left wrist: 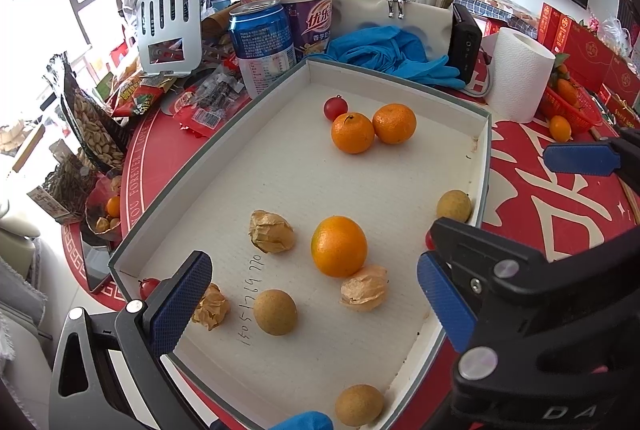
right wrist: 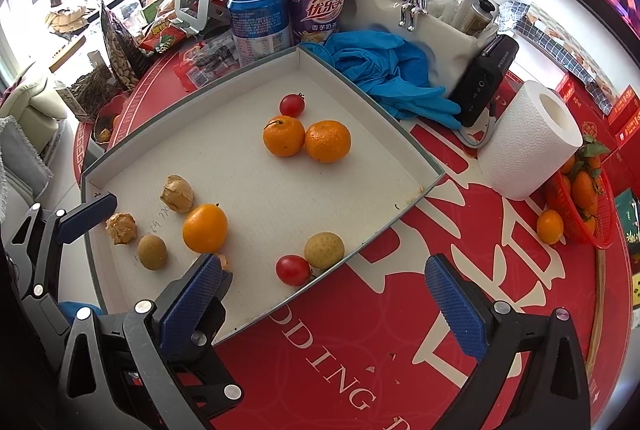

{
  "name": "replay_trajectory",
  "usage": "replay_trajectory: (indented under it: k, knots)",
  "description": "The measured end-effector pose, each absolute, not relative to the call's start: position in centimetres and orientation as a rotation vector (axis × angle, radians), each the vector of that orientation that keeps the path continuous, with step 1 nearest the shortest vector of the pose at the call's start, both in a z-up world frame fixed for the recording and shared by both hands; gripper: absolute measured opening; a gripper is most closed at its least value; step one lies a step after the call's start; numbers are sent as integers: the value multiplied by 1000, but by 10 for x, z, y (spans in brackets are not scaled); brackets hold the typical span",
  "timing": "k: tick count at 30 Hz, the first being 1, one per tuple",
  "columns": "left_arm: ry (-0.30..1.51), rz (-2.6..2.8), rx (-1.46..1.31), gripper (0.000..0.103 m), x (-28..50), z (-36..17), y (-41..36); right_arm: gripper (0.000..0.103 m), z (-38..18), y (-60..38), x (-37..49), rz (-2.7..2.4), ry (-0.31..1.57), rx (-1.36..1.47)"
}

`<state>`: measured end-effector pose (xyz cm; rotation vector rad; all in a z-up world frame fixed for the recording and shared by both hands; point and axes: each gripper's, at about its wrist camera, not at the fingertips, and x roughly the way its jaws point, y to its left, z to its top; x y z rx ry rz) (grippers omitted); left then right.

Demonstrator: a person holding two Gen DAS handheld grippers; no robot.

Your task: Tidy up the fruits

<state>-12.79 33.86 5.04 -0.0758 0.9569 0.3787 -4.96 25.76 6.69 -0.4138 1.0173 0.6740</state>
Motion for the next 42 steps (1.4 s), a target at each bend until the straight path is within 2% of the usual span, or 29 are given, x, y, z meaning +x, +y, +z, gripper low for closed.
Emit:
replay_trajectory:
  k: [42]
  knots:
    - [949, 377, -66, 103, -133, 51, 342, 102, 73, 254, -53, 629, 986, -390]
